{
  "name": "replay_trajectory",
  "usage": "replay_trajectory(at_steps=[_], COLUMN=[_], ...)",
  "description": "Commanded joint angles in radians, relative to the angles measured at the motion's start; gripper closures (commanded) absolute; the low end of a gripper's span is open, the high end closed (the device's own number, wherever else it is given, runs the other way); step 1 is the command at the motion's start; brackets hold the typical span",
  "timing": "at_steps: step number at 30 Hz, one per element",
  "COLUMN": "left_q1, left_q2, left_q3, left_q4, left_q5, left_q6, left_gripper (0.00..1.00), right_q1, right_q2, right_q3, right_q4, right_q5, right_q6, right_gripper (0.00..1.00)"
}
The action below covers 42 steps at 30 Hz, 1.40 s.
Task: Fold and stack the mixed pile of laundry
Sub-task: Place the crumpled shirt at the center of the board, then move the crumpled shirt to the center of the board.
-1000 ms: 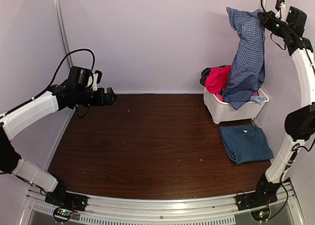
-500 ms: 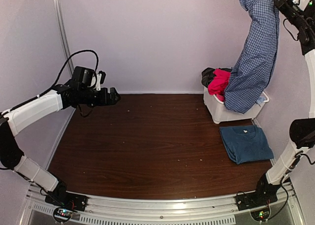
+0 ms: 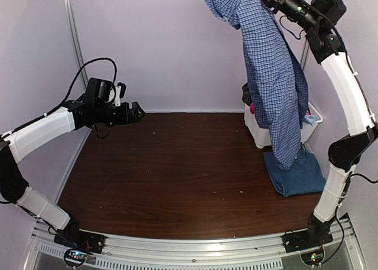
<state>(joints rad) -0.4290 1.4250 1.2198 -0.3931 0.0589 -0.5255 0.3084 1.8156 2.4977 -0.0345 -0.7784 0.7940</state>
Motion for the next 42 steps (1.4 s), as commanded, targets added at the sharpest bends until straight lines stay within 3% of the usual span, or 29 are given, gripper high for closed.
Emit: replay_trajectory(at_steps=[1, 7, 10, 13, 15, 19, 20, 22, 24, 25, 26, 32, 42], left_q1=[0.008, 0.069, 0.102, 0.128, 0.136, 0.141, 0.141, 0.141, 0.141, 0.139, 0.138, 0.122, 0.025], left_q2=[-0.005, -0.047, -0.087, -0.11, -0.121, -0.139, -0.14, -0.141, -0.137, -0.134, -0.132, -0.081, 0.081], left_q3=[0.029, -0.023, -0.075, -0.093, -0.095, -0.113, -0.119, -0.131, -0.141, -0.147, -0.154, -0.207, -0.25], left_q4=[0.033, 0.041, 0.064, 0.063, 0.042, 0.033, 0.034, 0.036, 0.034, 0.033, 0.032, 0.005, -0.031], left_q5=[-0.039, -0.087, -0.1, -0.102, -0.115, -0.113, -0.107, -0.08, -0.032, -0.006, 0.017, 0.028, 0.035], left_q6=[-0.033, -0.103, -0.133, -0.131, -0.115, -0.084, -0.078, -0.055, -0.024, -0.007, 0.013, 0.056, 0.038], left_gripper=[0.02, 0.02, 0.02, 0.02, 0.02, 0.02, 0.02, 0.02, 0.03, 0.03, 0.02, 0.02, 0.04], right_q1=[0.204, 0.41, 0.458, 0.448, 0.401, 0.282, 0.257, 0.213, 0.192, 0.188, 0.188, 0.192, 0.291], right_q2=[0.036, 0.208, 0.289, 0.317, 0.266, 0.067, 0.028, -0.042, -0.113, -0.145, -0.168, -0.15, 0.331], right_q3=[0.053, 0.127, 0.143, 0.135, 0.06, -0.364, -0.507, -0.694, -0.878, -0.945, -0.996, -1.06, -0.687], right_q4=[0.086, 0.176, 0.208, 0.125, 0.003, -0.147, -0.189, -0.271, -0.289, -0.289, -0.29, -0.296, -0.453], right_q5=[0.005, 0.027, 0.067, 0.084, 0.138, 0.401, 0.448, 0.52, 0.546, 0.534, 0.519, 0.386, 0.335], right_q6=[-0.023, 0.001, 0.005, -0.08, -0.21, -0.414, -0.456, -0.523, -0.558, -0.573, -0.589, -0.637, -0.733], right_gripper=[1.0, 1.0, 1.0, 1.0, 1.0, 0.97, 0.87, 0.49, 0.2, 0.1, 0.06, 0.09, 0.23])
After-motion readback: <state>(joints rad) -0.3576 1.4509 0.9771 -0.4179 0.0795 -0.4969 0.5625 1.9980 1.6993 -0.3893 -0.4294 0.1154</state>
